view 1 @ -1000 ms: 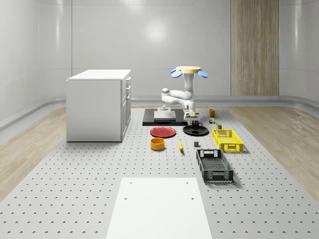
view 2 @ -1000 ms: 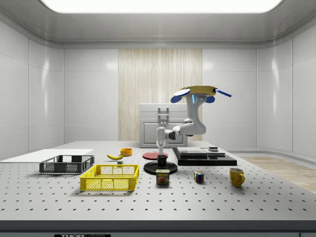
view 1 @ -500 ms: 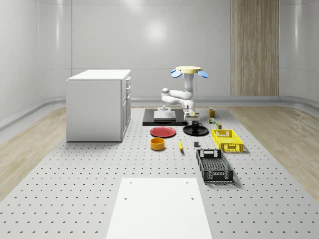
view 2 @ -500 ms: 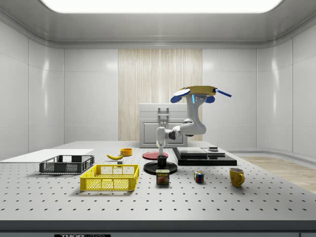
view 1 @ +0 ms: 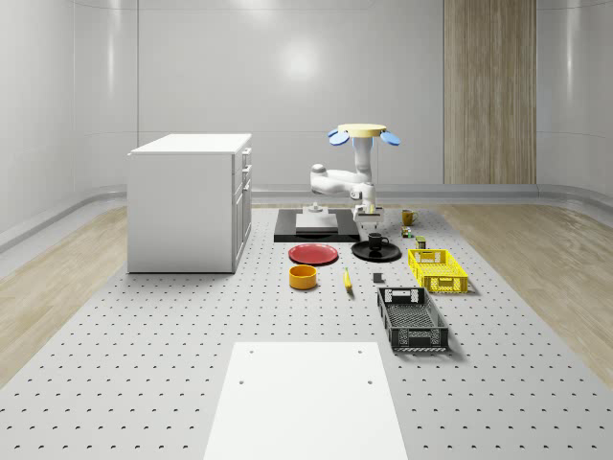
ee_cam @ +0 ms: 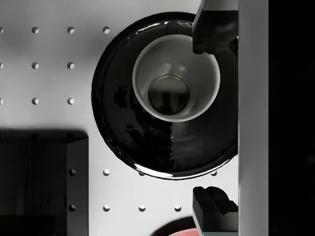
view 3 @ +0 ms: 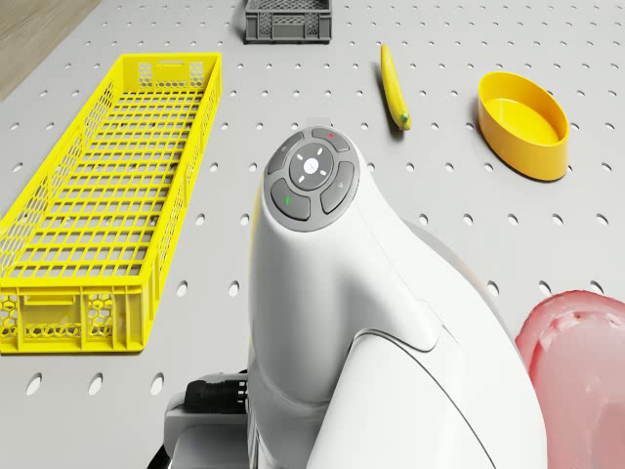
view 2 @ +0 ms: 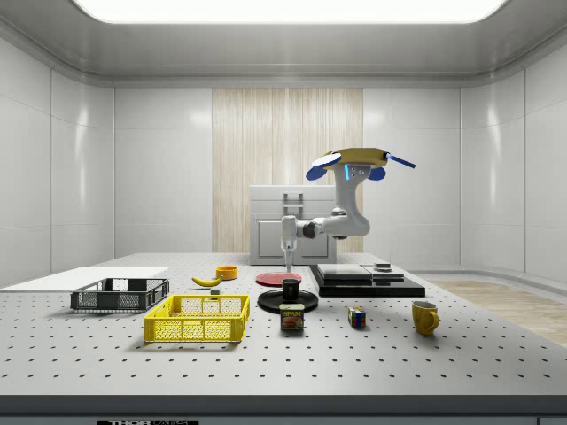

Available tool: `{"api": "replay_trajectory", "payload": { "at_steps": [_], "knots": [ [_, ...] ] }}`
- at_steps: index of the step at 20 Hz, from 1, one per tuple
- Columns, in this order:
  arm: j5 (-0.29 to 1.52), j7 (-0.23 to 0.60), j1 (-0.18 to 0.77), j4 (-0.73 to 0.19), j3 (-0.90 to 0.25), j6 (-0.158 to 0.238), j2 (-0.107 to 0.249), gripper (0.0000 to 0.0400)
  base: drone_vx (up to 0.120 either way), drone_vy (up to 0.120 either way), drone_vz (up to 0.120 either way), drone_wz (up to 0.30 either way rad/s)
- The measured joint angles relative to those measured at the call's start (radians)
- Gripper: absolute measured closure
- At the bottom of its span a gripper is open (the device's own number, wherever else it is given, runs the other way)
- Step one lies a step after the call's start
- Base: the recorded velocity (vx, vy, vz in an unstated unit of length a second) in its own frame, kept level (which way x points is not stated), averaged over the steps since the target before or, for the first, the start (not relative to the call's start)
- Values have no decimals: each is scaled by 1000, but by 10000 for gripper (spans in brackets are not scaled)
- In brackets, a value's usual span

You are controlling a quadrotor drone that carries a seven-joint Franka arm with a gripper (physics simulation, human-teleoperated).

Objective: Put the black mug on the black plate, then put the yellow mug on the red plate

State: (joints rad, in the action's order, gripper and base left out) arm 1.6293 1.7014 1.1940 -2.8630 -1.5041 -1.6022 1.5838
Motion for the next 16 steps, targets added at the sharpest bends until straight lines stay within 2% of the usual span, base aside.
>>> {"api": "replay_trajectory", "payload": {
  "at_steps": [3, 7, 16],
  "knots": [
    [-14, 0, 0, -1, -14, 2, 2, 1, -13, 53, 120, 0],
    [-23, 0, -1, -1, -23, 1, 5, 0, -120, 120, 60, 0],
    [-31, 0, -1, -1, -29, -4, 12, 0, -120, 120, 0, 0]
  ]
}}
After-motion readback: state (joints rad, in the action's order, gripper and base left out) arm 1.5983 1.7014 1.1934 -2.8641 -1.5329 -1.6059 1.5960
